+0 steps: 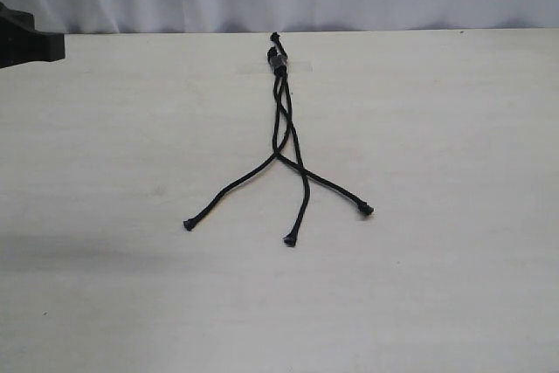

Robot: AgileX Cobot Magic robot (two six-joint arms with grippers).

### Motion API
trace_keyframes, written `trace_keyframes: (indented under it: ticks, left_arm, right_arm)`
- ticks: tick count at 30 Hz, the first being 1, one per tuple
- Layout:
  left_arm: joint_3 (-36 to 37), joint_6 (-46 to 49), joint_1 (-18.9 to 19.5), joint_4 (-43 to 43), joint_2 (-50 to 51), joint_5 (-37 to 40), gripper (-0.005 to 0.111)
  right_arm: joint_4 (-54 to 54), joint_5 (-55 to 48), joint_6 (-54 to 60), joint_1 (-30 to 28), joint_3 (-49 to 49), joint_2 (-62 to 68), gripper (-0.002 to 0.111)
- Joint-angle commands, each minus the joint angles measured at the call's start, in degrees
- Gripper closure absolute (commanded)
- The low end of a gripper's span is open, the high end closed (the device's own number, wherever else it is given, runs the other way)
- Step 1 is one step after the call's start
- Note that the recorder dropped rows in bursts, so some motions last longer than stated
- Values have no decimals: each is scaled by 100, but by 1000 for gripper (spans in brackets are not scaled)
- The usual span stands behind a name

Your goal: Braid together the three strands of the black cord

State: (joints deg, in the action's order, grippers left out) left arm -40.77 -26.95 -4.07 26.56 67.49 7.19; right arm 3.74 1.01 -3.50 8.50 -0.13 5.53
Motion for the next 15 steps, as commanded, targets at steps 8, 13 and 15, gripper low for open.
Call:
trace_keyframes:
  ticks: [8, 13, 15]
  left_arm:
    - [12, -35, 8, -22, -37, -33, 107]
    - [12, -35, 8, -22, -37, -33, 107]
    - [12, -35, 8, -22, -37, -33, 107]
  right_arm:
    - [16, -1246, 135, -301, 13, -553, 104]
    - [16, -1308, 135, -301, 13, -553, 104]
    - [16, -1308, 135, -301, 13, -553, 104]
